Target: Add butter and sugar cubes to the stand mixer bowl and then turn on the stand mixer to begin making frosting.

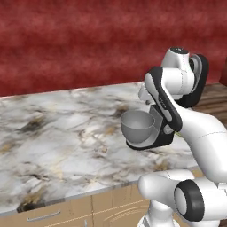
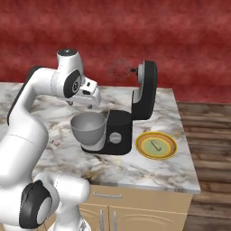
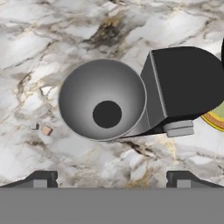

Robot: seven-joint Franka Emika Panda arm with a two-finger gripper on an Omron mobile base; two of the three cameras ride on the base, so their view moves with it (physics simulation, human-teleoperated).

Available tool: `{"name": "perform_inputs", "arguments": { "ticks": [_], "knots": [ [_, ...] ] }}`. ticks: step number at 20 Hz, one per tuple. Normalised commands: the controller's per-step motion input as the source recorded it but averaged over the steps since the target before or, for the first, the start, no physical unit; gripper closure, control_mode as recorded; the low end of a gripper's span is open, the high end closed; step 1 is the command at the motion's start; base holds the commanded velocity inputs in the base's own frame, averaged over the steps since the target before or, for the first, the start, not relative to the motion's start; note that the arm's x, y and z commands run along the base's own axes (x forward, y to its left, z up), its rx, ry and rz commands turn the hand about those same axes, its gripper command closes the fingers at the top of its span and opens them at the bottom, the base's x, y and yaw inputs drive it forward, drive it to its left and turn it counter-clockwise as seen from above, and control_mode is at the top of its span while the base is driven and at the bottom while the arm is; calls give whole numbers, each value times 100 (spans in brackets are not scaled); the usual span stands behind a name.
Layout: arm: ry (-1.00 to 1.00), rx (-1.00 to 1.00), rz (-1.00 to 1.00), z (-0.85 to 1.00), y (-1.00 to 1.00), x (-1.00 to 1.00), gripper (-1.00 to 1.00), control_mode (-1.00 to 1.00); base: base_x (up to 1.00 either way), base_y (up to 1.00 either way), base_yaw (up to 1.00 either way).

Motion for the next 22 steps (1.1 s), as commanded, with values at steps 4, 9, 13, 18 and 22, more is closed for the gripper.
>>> {"name": "perform_inputs", "arguments": {
  "ticks": [4, 9, 13, 18, 22],
  "knots": [
    [0, 0, 0, 0, 0, 0, -100, 100, -33, 9, -17],
    [0, 0, 0, 0, 0, 0, -100, 100, -34, 12, -19],
    [0, 0, 0, 0, 0, 0, -100, 100, -27, 20, -21],
    [0, 0, 0, 0, 0, 0, -100, 100, -32, 25, -24],
    [0, 0, 0, 0, 0, 0, -100, 100, -33, 26, -24]
  ]
}}
